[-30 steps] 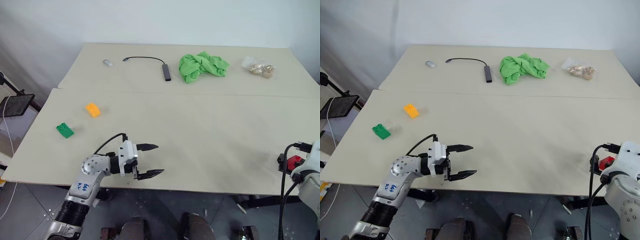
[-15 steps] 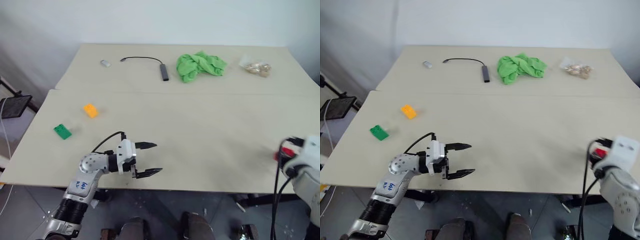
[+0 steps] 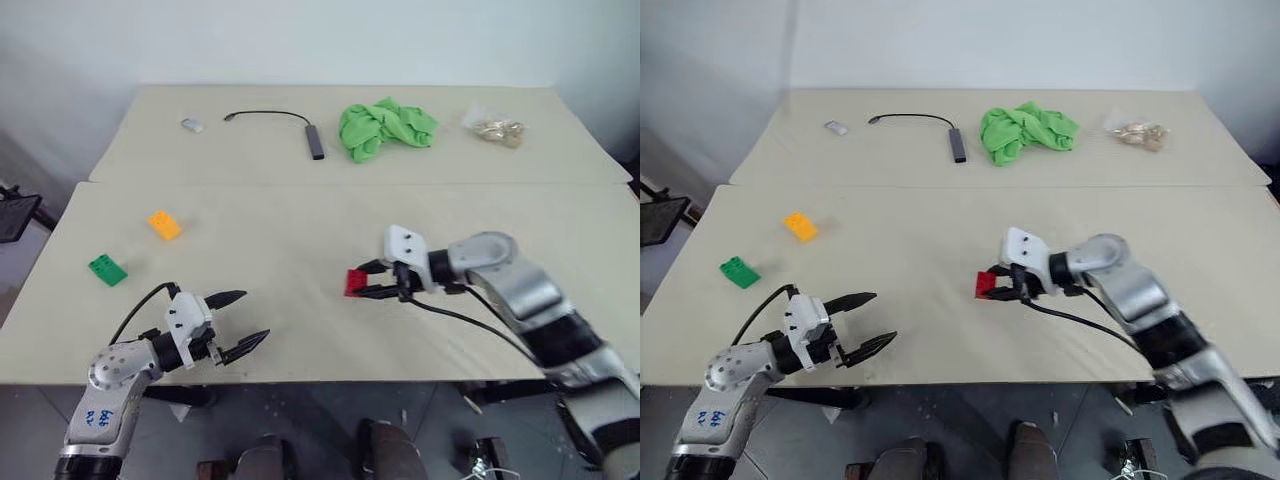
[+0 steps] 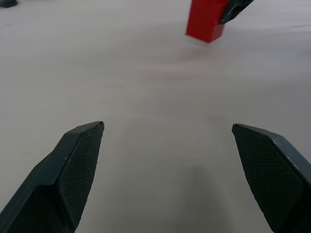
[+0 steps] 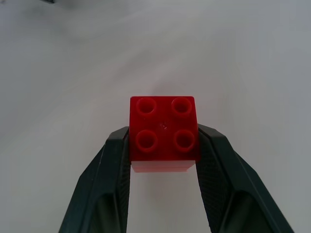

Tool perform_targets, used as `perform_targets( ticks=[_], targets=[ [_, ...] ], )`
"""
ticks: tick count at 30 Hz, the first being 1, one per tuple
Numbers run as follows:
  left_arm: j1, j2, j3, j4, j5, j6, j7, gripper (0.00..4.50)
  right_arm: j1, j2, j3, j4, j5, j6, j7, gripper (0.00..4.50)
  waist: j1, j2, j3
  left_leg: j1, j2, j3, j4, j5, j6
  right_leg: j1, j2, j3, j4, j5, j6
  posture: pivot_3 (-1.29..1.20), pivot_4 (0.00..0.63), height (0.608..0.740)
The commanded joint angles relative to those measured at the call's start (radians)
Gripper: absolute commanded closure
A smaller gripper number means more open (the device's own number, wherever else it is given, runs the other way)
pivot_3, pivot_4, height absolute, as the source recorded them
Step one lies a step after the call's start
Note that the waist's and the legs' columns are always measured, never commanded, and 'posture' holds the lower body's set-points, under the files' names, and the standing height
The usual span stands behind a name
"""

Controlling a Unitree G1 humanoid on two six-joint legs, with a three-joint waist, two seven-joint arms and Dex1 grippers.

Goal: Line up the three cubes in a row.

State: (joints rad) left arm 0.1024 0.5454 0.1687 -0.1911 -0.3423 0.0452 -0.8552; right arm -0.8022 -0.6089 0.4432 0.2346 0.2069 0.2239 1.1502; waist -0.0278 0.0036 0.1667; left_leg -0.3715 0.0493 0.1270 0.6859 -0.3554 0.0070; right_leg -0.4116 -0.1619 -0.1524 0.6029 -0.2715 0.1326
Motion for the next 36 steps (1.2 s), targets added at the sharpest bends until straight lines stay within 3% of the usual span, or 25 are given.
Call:
perform_targets(
  ticks=[1, 6, 12, 15, 16, 21, 26, 32, 36],
  targets=[
    [0.083, 0.008, 0.069, -0.106, -0.026, 0.012, 0.046, 0.0, -0.066, 0.061, -0.003, 0.163, -0.071, -0.152, 0.038, 3.03, 0.0, 0.0, 0.0, 0.0, 0.0, 0.0, 0.0, 0.0, 0.0, 0.0, 0.0, -0.001, 0.0, 0.0, 0.0, 0.0, 0.15, 0.74],
    [0.138, 0.001, 0.113, -0.147, -0.033, 0.025, 0.089, 0.0, -0.107, 0.126, -0.016, 0.285, -0.109, -0.206, 0.076, 3.03, 0.0, -0.001, 0.0, 0.0, 0.0, -0.002, 0.0, 0.0, -0.001, 0.002, -0.001, -0.003, 0.0, 0.0, 0.0, 0.0, 0.15, 0.74],
    [0.139, -0.05, 0.197, -0.117, -0.067, 0.015, 0.177, 0.0, -0.108, 0.15, -0.113, 0.283, -0.08, -0.264, 0.064, 0.99, -0.003, 0.0, 0.001, 0.001, 0.0, -0.002, 0.0, 0.001, -0.002, 0.001, -0.001, -0.003, 0.003, -0.001, -0.001, 0.0, 0.15, 0.74],
    [0.147, -0.103, 0.287, -0.092, -0.108, 0.006, 0.247, 0.0, -0.048, 0.136, -0.231, 0.206, 0.019, -0.324, 0.072, 0.12, -0.001, 0.0, 0.001, 0.0, 0.001, -0.002, 0.0, 0.001, -0.002, 0.001, -0.001, -0.004, 0.003, -0.001, -0.001, 0.0, 0.15, 0.74],
    [0.156, -0.123, 0.325, -0.082, -0.121, 0.0, 0.273, 0.0, -0.001, 0.132, -0.277, 0.155, 0.079, -0.314, 0.09, 0.03, 0.001, 0.0, 0.001, 0.0, 0.001, -0.003, 0.0, 0.001, -0.002, 0.001, -0.001, -0.004, 0.003, -0.001, -0.001, 0.0, 0.15, 0.74],
    [0.213, -0.21, 0.46, -0.047, -0.18, -0.016, 0.373, 0.0, 0.251, 0.113, -0.419, -0.087, 0.252, -0.258, 0.11, 0.03, 0.003, -0.002, 0.0, 0.0, 0.0, -0.005, -0.001, 0.0, -0.002, 0.003, -0.001, -0.006, 0.0, 0.0, -0.001, 0.0, 0.15, 0.74],
    [0.241, -0.28, 0.608, 0.031, -0.244, -0.024, 0.492, 0.0, 0.439, 0.125, -0.513, -0.103, 0.315, -0.356, 0.146, 0.03, 0.001, -0.003, 0.001, 0.001, 0.0, -0.005, -0.001, 0.0, -0.002, 0.004, -0.001, -0.005, -0.001, 0.0, -0.001, 0.0, 0.15, 0.74],
    [0.224, -0.254, 0.596, 0.098, -0.157, -0.062, 0.532, 0.0, 0.49, 0.134, -0.516, -0.113, 0.316, -0.347, 0.142, 0.03, 0.0, -0.003, 0.001, 0.002, 0.001, -0.005, 0.0, 0.0, -0.001, 0.004, -0.001, -0.004, 0.0, -0.001, -0.001, 0.0, 0.15, 0.74],
    [0.17, -0.288, 0.51, 0.006, -0.092, -0.031, 0.63, 0.0, 0.481, 0.15, -0.502, -0.109, 0.31, -0.344, 0.131, 0.03, 0.007, -0.004, 0.001, 0.002, 0.0, -0.005, 0.0, 0.0, -0.001, 0.004, -0.001, -0.005, 0.001, -0.001, -0.001, 0.0, 0.15, 0.74]
  ],
)
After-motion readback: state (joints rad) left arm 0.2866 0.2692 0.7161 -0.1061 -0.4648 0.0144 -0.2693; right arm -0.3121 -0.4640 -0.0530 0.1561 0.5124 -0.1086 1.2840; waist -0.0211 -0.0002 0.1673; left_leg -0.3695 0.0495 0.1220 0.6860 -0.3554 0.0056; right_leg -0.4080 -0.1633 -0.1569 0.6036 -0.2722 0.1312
